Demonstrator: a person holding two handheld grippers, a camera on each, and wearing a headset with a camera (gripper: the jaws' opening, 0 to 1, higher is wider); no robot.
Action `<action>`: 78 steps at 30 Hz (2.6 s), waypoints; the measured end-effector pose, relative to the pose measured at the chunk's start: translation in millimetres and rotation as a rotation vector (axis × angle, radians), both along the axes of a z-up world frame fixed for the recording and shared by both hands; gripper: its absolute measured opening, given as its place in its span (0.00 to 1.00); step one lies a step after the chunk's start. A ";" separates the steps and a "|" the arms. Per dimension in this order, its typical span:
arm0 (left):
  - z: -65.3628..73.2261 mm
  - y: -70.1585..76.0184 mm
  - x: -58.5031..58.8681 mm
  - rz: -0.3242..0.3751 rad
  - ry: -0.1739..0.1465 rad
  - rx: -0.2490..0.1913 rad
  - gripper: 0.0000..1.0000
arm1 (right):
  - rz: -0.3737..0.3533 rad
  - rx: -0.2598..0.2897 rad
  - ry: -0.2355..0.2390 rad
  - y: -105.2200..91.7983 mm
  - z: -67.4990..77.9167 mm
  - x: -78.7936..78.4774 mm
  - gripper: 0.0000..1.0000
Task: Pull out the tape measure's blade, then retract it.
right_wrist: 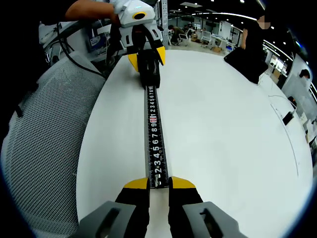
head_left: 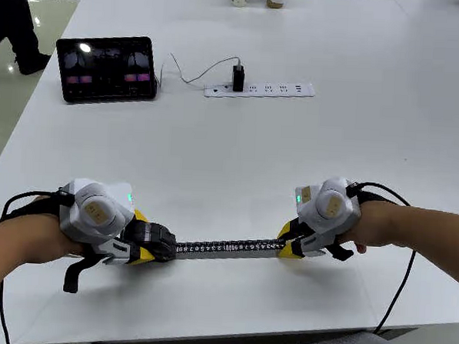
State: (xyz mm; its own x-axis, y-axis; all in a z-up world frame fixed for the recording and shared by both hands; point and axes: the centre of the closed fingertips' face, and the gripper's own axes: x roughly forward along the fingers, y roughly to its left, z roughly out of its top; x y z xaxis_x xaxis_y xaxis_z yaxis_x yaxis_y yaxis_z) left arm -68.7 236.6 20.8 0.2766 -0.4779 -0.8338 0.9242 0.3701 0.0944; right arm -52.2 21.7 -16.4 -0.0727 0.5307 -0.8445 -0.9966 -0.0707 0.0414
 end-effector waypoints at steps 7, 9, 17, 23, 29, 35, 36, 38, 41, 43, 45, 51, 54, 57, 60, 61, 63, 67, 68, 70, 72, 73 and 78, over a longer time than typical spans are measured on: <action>0.2 -0.2 -0.1 -0.001 0.001 -0.001 0.30 | -0.004 0.002 0.002 -2.1 0.1 0.2 0.10; 0.1 -0.2 0.1 -0.001 0.001 -0.002 0.30 | -0.003 0.003 0.001 -3.1 0.3 0.2 0.10; -0.4 0.1 0.4 0.001 0.000 -0.003 0.30 | -0.008 0.003 0.002 -7.1 1.3 1.1 0.10; -0.1 0.5 0.2 0.003 0.000 -0.001 0.30 | -0.011 0.001 -0.002 -12.0 1.4 2.1 0.10; 0.0 1.0 0.3 0.005 -0.001 0.002 0.30 | -0.009 -0.002 -0.007 -16.5 1.6 3.4 0.10; 0.6 0.3 -0.7 0.006 -0.002 0.004 0.30 | -0.009 -0.010 -0.011 -22.7 1.4 5.4 0.10; 0.5 0.4 -0.5 0.007 -0.003 0.004 0.30 | -0.009 -0.011 -0.012 -23.9 1.4 5.9 0.10; 0.3 0.5 -0.2 0.007 -0.003 0.004 0.30 | -0.011 -0.014 -0.013 -26.5 1.2 6.8 0.10; 0.0 0.2 -0.1 0.008 -0.003 0.004 0.30 | -0.012 -0.019 -0.015 -29.7 1.1 6.9 0.10; -0.3 -0.1 -0.1 0.008 -0.003 0.004 0.30 | -0.015 -0.020 -0.016 -31.8 1.1 7.3 0.10; -0.4 -0.5 -0.1 0.008 -0.004 0.004 0.30 | -0.019 -0.019 -0.016 -32.8 1.1 7.3 0.10; 0.1 -1.8 -0.9 0.008 -0.004 0.004 0.30 | -0.020 -0.022 -0.018 -33.7 1.0 7.2 0.11; 0.3 -2.2 -1.2 0.008 -0.004 0.005 0.30 | -0.020 -0.027 -0.018 -34.7 0.8 7.5 0.11; 0.5 -2.4 -0.8 0.006 -0.005 0.003 0.30 | -0.023 -0.028 -0.016 -36.3 0.7 8.2 0.11; 1.1 -2.5 -0.7 0.006 -0.005 0.002 0.30 | -0.025 -0.028 -0.017 -37.0 0.7 8.7 0.11; 1.2 -2.5 -0.7 0.006 -0.005 0.002 0.30 | -0.026 -0.029 -0.016 -37.0 0.6 8.8 0.11; 1.7 -2.6 -0.9 0.007 -0.006 0.001 0.30 | -0.025 -0.030 -0.016 -36.7 0.4 9.1 0.11; 2.2 -2.5 -0.8 0.010 -0.007 0.001 0.30 | -0.019 -0.041 -0.019 -35.9 0.1 9.0 0.11; 2.4 -2.2 -0.3 0.016 0.002 -0.003 0.30 | -0.022 -0.044 -0.016 -35.5 0.1 9.4 0.11; 2.9 -1.4 1.6 0.022 0.019 0.001 0.31 | -0.032 -0.052 -0.008 -34.6 0.2 9.2 0.11; 2.6 -1.7 0.6 0.006 0.022 0.008 0.31 | -0.022 -0.065 -0.017 -34.5 -0.2 8.7 0.12; 2.5 -2.3 0.4 -0.002 0.020 0.011 0.31 | -0.020 -0.071 -0.021 -34.5 -0.2 8.0 0.12; 1.9 -1.8 -0.1 -0.025 0.014 0.027 0.31 | -0.030 -0.088 -0.022 -34.9 0.1 8.4 0.12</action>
State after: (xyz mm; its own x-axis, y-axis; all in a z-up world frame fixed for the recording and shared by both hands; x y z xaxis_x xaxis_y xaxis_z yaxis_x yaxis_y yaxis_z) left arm -68.8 234.7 22.7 0.2531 -0.4622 -0.8499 0.9345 0.3441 0.0912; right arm -43.7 -13.2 -16.3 -0.0389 0.4559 -0.8892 -0.9990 -0.0376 0.0245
